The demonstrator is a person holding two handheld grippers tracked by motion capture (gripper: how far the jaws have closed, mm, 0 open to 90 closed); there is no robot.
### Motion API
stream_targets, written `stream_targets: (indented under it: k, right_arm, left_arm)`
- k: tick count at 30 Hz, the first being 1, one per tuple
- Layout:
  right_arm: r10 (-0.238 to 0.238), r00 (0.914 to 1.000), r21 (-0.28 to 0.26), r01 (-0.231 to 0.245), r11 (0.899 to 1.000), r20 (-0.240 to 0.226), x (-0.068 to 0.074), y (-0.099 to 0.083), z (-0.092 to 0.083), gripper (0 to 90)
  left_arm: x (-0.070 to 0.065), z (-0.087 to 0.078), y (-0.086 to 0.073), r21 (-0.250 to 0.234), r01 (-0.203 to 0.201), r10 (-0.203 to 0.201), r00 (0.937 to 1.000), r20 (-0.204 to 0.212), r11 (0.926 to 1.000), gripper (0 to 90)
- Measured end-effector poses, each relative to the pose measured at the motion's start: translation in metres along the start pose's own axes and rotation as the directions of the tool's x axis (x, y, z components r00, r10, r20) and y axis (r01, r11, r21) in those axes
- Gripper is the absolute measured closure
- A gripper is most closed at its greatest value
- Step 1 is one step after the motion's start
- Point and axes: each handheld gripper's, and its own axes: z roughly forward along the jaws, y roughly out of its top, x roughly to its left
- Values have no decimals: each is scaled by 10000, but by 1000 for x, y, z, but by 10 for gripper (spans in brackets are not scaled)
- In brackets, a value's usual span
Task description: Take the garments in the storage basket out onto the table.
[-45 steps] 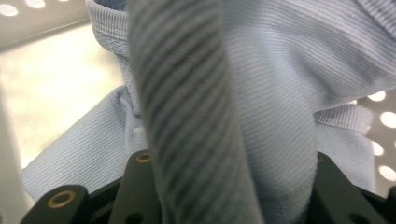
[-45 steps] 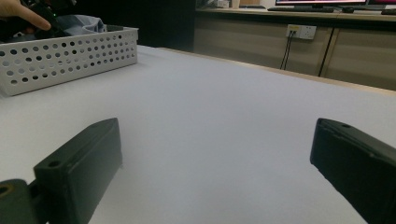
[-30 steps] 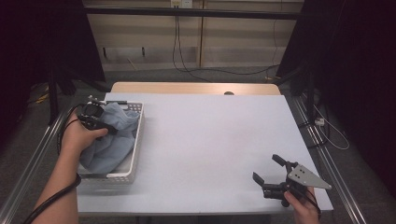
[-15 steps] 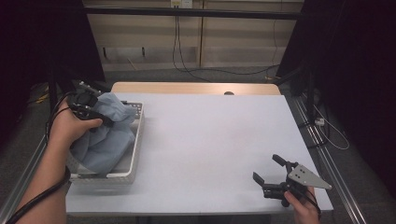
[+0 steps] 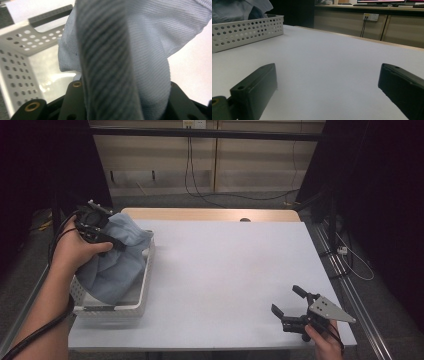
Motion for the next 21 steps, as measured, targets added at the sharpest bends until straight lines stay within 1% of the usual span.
stream_targets:
  k: [2, 6, 9, 12, 13, 15, 19, 21]
  right_arm:
    - [-3, 10000, -4, 3, 10000, 4, 0, 0, 0, 16]
    - [-4, 10000, 4, 4, 10000, -13, 0, 0, 0, 16]
    - [-6, 10000, 22, 6, 10000, -21, 0, 0, 1, 16]
    - [2, 10000, 15, -2, 10000, -10, 0, 0, 0, 16]
    - [7, 10000, 16, -7, 10000, -7, 0, 0, 0, 16]
    - [11, 10000, 7, -11, 10000, 2, 0, 0, 0, 16]
    - [4, 10000, 4, -4, 10000, -3, 0, 0, 0, 16]
    - [13, 10000, 8, -13, 10000, -10, 1, 0, 0, 16]
  left_arm:
    - [1, -4, 1, -70, 198, -198, 9998, 93, 9998, 601]
    - [1, -10, 5, -137, 191, -189, 9998, 115, 9997, 601]
    - [-4, -13, 7, -185, 231, -228, 9995, 208, 9996, 601]
    - [-9, -14, 9, -165, 21, -17, 9997, 229, 9999, 600]
    - [-9, -14, 9, -165, 21, -17, 9997, 229, 9999, 599]
    - [-14, -15, 11, -301, -157, 163, 9997, 197, 9994, 598]
    - [-21, -18, 16, -368, -206, 223, 9987, 448, 9991, 598]
    - [-24, -21, 19, -376, -253, 269, 9987, 439, 9990, 599]
